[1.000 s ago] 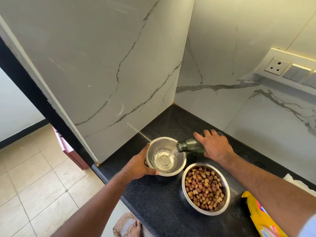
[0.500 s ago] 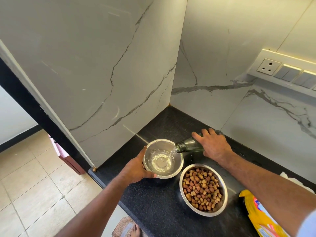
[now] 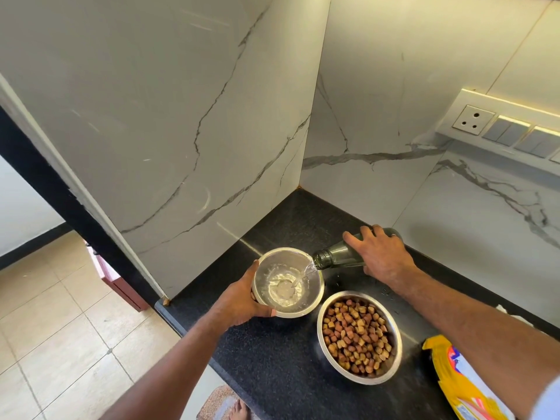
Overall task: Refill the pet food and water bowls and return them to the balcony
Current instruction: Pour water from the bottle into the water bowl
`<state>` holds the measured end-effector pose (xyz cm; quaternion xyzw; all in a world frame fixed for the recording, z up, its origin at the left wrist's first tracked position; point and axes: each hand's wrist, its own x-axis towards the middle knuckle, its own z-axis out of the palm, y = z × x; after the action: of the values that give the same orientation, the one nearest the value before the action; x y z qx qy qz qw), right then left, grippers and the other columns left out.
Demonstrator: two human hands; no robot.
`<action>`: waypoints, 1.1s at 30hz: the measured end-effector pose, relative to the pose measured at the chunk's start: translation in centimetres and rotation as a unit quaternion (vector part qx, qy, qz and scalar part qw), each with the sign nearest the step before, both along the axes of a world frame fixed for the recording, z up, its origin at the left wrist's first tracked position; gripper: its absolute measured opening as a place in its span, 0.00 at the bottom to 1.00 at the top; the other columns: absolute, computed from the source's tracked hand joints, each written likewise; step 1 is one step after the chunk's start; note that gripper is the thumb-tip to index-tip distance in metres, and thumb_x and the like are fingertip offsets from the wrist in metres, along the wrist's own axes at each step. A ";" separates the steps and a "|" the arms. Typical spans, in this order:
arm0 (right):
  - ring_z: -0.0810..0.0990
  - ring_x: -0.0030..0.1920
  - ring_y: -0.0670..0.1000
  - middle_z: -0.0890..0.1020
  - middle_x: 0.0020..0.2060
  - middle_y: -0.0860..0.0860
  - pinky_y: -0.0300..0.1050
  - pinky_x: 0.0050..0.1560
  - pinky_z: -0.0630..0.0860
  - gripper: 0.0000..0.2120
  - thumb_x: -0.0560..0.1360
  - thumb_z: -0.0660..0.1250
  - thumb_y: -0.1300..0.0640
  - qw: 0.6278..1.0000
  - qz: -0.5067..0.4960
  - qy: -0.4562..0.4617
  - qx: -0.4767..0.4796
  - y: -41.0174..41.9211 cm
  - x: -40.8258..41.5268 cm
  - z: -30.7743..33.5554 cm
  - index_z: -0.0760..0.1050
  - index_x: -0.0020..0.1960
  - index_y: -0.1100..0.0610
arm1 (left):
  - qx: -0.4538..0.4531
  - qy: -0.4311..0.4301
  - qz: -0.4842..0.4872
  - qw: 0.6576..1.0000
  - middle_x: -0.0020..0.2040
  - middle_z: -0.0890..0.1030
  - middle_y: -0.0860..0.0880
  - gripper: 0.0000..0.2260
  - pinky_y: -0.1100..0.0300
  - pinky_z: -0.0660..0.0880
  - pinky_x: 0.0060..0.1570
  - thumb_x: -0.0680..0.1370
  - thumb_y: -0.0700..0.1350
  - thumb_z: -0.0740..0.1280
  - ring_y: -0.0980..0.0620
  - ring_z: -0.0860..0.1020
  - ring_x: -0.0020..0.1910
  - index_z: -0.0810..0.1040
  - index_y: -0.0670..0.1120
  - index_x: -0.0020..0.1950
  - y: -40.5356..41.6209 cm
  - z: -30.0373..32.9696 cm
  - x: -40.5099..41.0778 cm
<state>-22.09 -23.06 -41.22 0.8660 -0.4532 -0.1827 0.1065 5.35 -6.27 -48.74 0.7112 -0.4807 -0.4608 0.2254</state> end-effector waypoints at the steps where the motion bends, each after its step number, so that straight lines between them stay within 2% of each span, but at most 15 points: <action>1: 0.68 0.73 0.62 0.68 0.73 0.59 0.62 0.62 0.79 0.47 0.72 0.77 0.48 1.000 0.000 -0.001 0.000 0.0 0.0 0.1 0.48 0.78 0.43 | -0.001 0.000 0.000 1.000 0.74 0.71 0.52 0.55 0.46 0.61 0.75 0.67 0.52 0.82 0.47 0.68 0.75 0.47 0.61 0.81 0.0 0.0 0.0; 15: 0.67 0.74 0.63 0.67 0.73 0.60 0.64 0.64 0.77 0.46 0.72 0.77 0.47 1.000 0.004 0.005 -0.006 -0.2 0.2 0.7 0.49 0.79 0.43 | 0.005 -0.014 -0.007 1.000 0.74 0.72 0.50 0.56 0.46 0.61 0.75 0.67 0.51 0.82 0.46 0.69 0.75 0.45 0.59 0.82 -0.1 0.6 0.0; 25: 0.68 0.72 0.63 0.68 0.72 0.60 0.63 0.60 0.80 0.48 0.71 0.77 0.48 1.000 0.009 0.015 -0.020 -0.4 0.0 0.7 0.48 0.78 0.43 | 0.005 -0.005 0.000 1.000 0.73 0.73 0.51 0.57 0.47 0.63 0.74 0.67 0.49 0.82 0.47 0.70 0.73 0.46 0.58 0.82 0.0 0.6 0.0; 33: 0.68 0.72 0.63 0.68 0.72 0.60 0.63 0.61 0.80 0.48 0.71 0.78 0.48 1.000 0.007 0.018 -0.022 -0.5 0.1 0.7 0.48 0.78 0.43 | -0.006 0.008 -0.003 1.000 0.73 0.73 0.50 0.55 0.45 0.62 0.76 0.67 0.49 0.82 0.47 0.70 0.73 0.47 0.57 0.82 0.0 0.5 0.0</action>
<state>-22.00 -23.52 -40.53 0.8632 -0.4487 -0.1875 0.1355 5.35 -6.25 -48.24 0.7046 -0.4835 -0.4643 0.2326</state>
